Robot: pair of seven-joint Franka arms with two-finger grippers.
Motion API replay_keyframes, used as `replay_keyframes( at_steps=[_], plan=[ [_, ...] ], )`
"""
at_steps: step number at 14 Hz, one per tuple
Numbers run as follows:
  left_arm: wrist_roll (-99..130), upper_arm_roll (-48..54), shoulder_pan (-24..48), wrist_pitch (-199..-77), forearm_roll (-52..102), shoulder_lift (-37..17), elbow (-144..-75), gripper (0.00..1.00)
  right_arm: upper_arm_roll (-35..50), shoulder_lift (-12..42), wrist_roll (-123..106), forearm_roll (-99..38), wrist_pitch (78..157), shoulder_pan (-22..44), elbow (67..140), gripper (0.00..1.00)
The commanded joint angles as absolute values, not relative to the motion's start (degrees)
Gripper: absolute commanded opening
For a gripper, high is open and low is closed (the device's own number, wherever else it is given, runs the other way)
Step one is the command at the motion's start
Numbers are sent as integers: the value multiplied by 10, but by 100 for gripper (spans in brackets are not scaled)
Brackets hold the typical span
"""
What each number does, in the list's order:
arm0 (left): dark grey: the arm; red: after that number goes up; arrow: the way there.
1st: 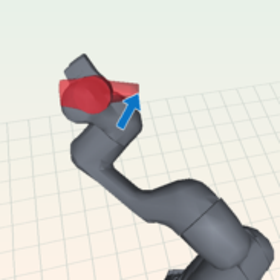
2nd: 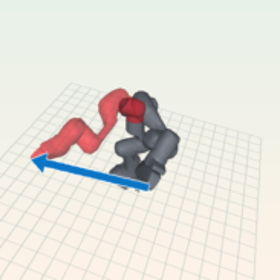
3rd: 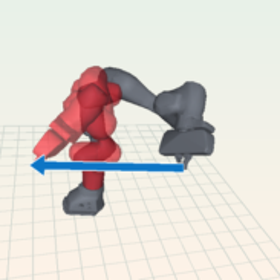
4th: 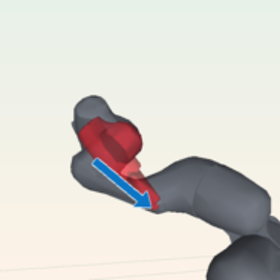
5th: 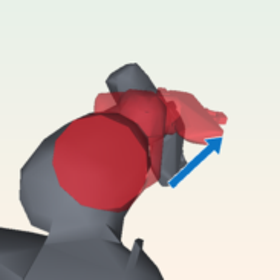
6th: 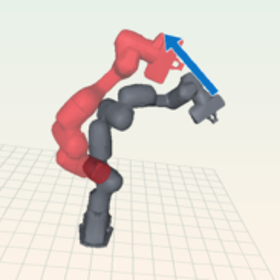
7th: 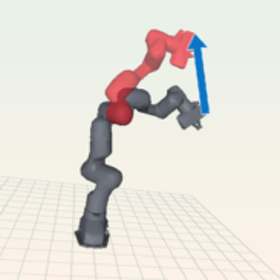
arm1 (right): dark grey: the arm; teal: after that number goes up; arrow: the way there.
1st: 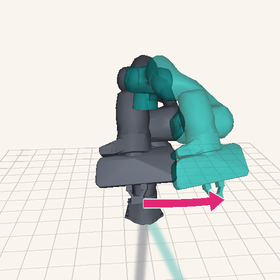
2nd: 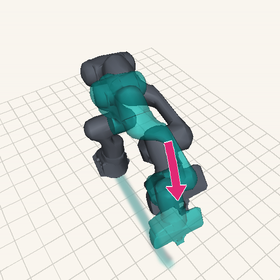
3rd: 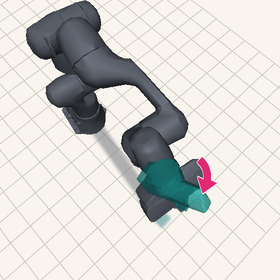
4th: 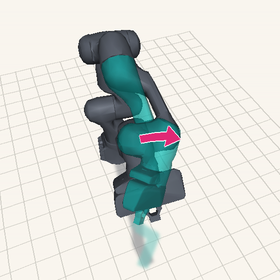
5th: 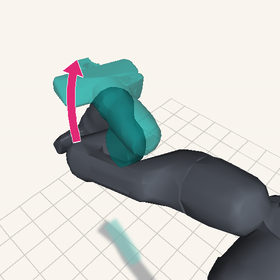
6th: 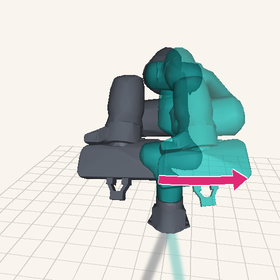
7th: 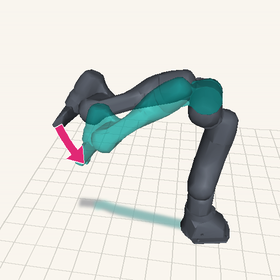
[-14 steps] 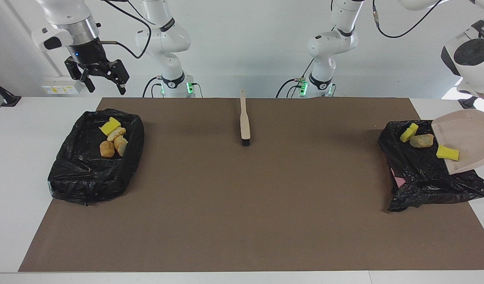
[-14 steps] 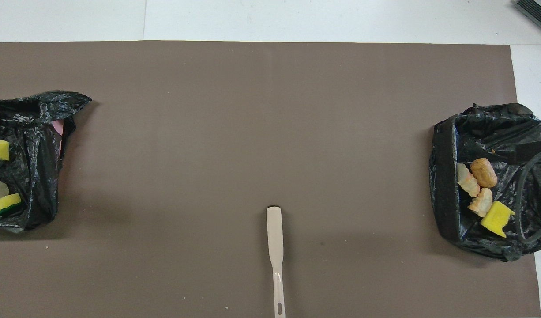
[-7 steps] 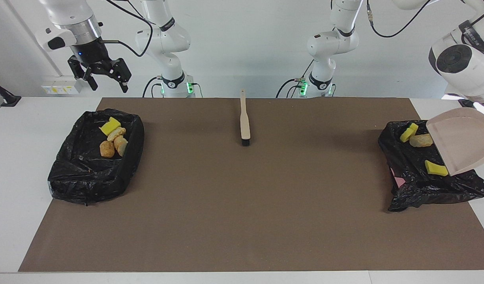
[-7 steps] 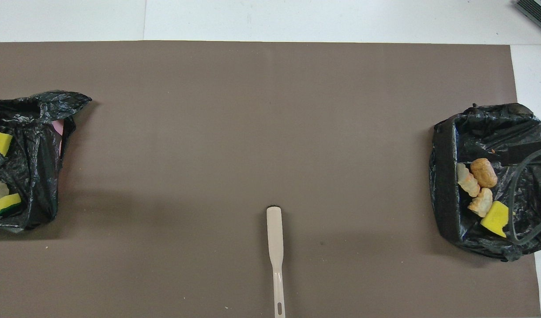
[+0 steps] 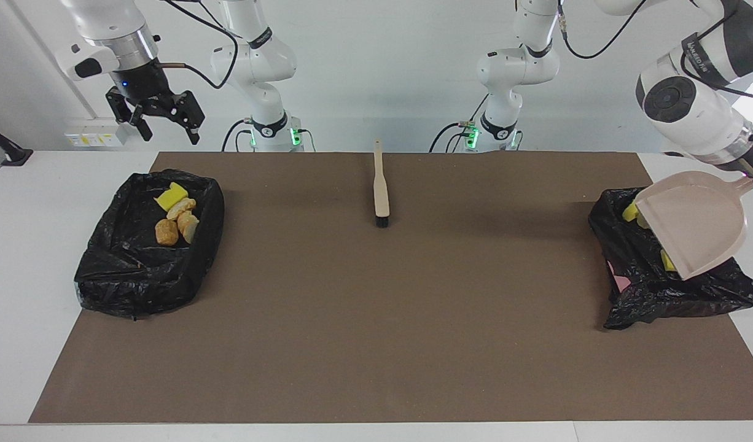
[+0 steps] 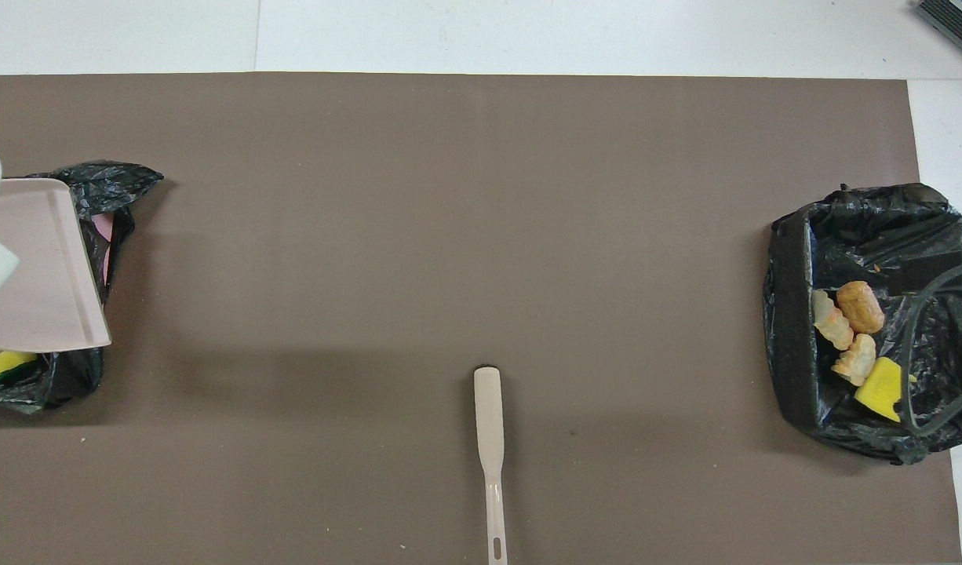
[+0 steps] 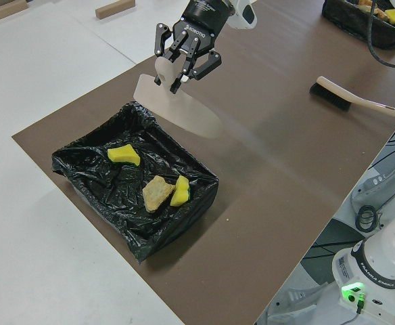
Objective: Sweep and dump trash in bin
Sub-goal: 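Bring the empty dustpan back from the black bag with the left gripper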
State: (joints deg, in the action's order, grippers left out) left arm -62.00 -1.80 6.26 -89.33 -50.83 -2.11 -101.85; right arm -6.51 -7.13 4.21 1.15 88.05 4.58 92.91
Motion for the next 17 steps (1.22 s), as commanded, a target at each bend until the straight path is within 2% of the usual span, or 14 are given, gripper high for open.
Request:
replay_keyframes(
  at_steps=[1,10,17],
  plan=[
    [-531,-27,80,-857,-449,-7,-1022,0,-67,-83,31,8,878,46,939,100],
    [-211,12,84,-816,-255,1,-1022,0,-66,-83,32,8,878,46,939,100],
    [-46,118,84,-798,-145,12,-1023,0,-67,-83,32,8,878,46,939,100]
  ],
)
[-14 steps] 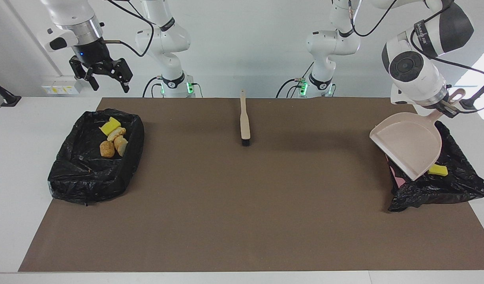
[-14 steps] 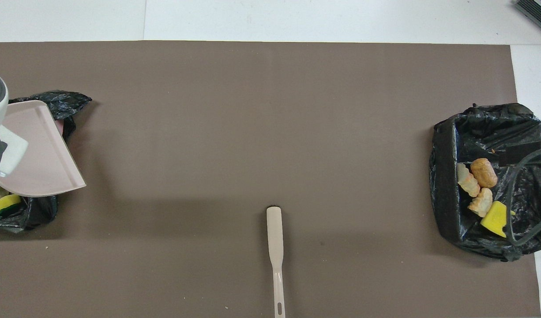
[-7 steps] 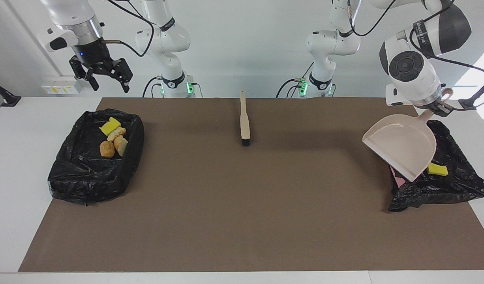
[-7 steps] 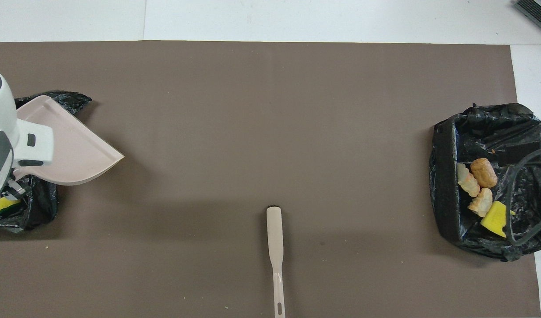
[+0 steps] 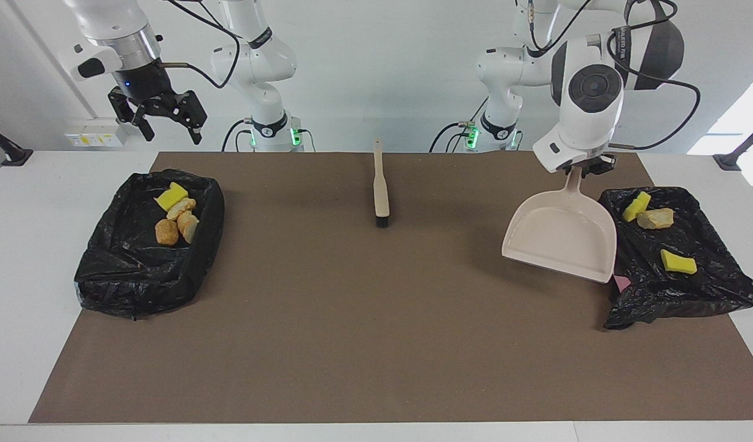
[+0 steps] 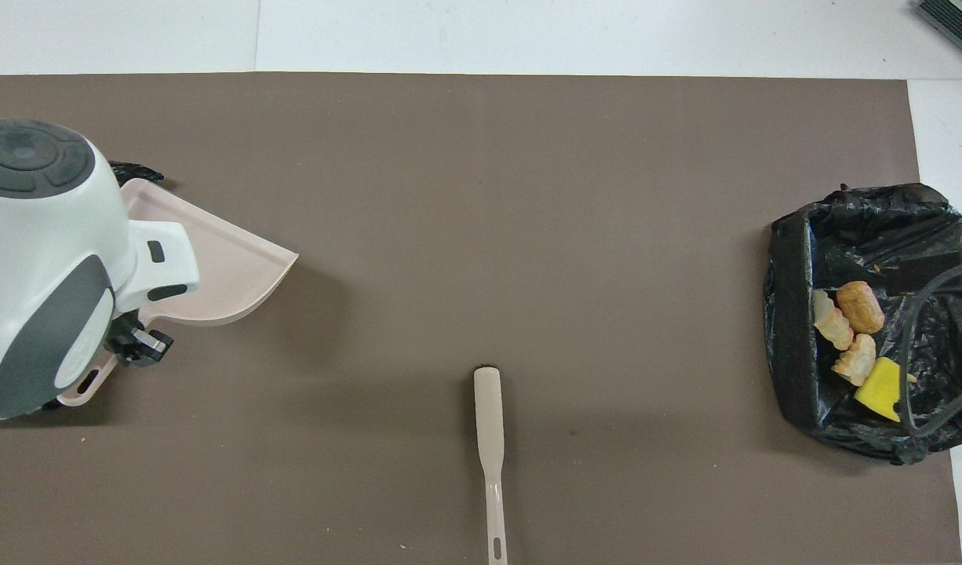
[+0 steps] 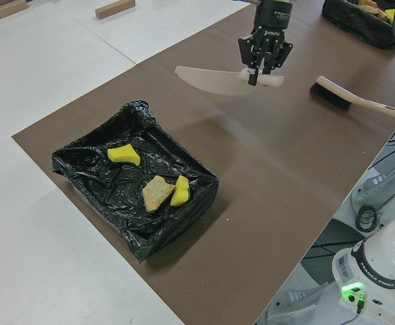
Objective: Sweep and dump trash in bin
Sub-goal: 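Lower the dustpan onto the table center beside the brush with the left gripper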
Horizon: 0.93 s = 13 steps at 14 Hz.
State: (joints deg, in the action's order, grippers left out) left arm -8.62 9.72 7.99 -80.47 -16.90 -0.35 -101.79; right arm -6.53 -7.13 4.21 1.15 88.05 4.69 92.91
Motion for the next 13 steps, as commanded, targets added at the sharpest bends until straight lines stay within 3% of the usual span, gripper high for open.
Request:
replay_keyframes(
  at_steps=[1,8,13],
  plan=[
    [-23,136,84,-802,-128,13,-1023,0,-66,-83,31,8,878,46,939,100],
    [146,210,85,-866,-26,16,-1021,0,-66,-83,31,8,878,46,939,100],
    [195,243,92,-976,-4,7,-1023,0,-66,-83,31,8,878,46,939,100]
  ],
)
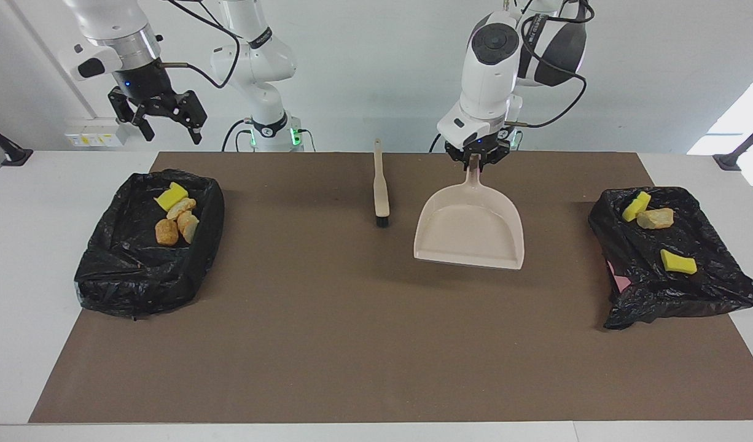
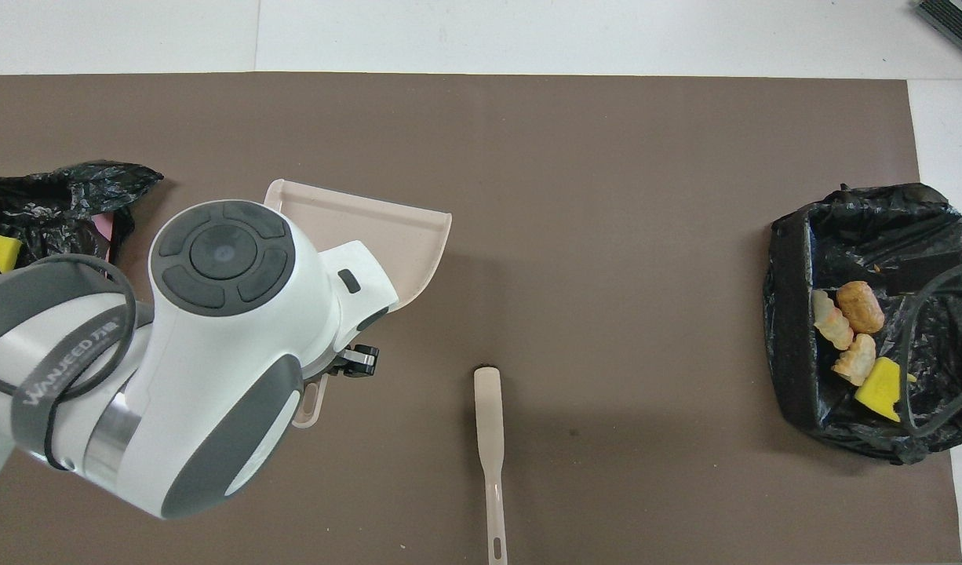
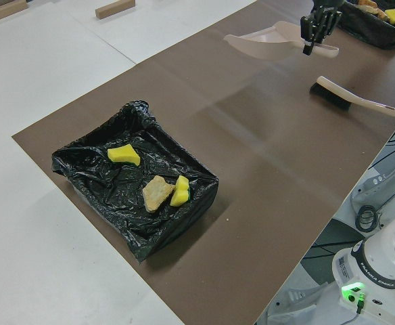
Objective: Sweep and dump trash in bin
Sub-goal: 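Lower the dustpan onto the table center beside the brush with the left gripper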
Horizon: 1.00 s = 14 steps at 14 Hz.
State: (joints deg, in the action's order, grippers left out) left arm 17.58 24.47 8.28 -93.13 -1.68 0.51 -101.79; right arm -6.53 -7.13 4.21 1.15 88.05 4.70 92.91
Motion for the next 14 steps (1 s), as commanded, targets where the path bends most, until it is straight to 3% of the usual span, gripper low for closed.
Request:
replay_keyframes(
  at_steps=[1,5,10,14],
  plan=[
    [220,243,100,-1005,-4,3,-1025,0,-66,-83,32,8,878,46,939,100],
    [250,243,116,-1075,-5,-30,-1027,0,-66,-83,31,8,878,46,939,100],
    [270,243,156,-1204,-61,-133,-1023,0,-66,-83,32,8,878,46,939,100],
    [295,243,155,-1218,-58,-142,-1035,0,-66,-83,32,8,878,46,939,100]
  ],
)
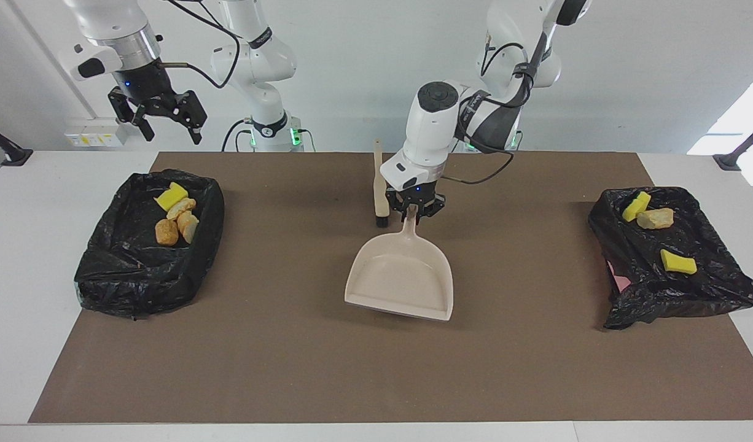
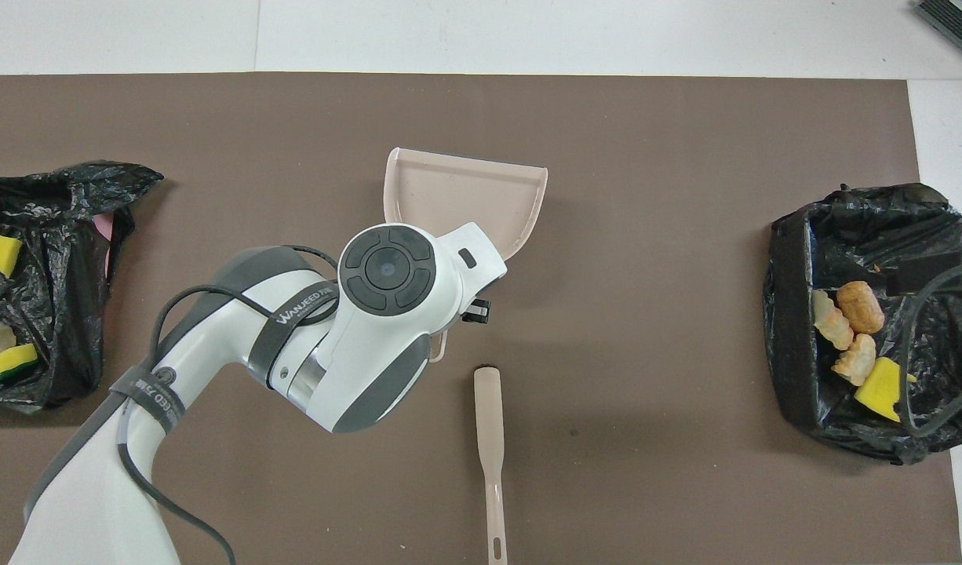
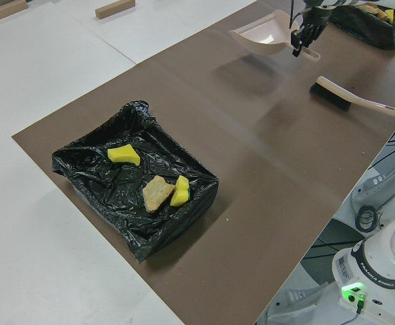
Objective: Sweep and dump trash in bin
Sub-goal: 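Lower the dustpan onto the table center beside the brush with the left gripper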
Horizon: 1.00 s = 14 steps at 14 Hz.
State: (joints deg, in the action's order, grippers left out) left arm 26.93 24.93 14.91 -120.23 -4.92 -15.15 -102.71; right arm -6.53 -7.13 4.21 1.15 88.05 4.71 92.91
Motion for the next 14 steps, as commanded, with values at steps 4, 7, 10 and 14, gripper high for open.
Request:
replay_keyframes(
  at_steps=[4,7,10,14],
  plan=[
    [297,243,163,-1239,-59,-146,-1065,0,-66,-83,31,8,878,46,939,100],
    [297,243,170,-1256,-60,-158,-1070,0,-68,-83,33,9,879,41,939,100],
    [301,243,170,-1276,-63,-191,-1066,0,-68,-83,32,12,886,40,940,100],
    [308,241,180,-1295,-78,-213,-1060,0,-66,-83,32,11,882,40,939,100]
  ],
)
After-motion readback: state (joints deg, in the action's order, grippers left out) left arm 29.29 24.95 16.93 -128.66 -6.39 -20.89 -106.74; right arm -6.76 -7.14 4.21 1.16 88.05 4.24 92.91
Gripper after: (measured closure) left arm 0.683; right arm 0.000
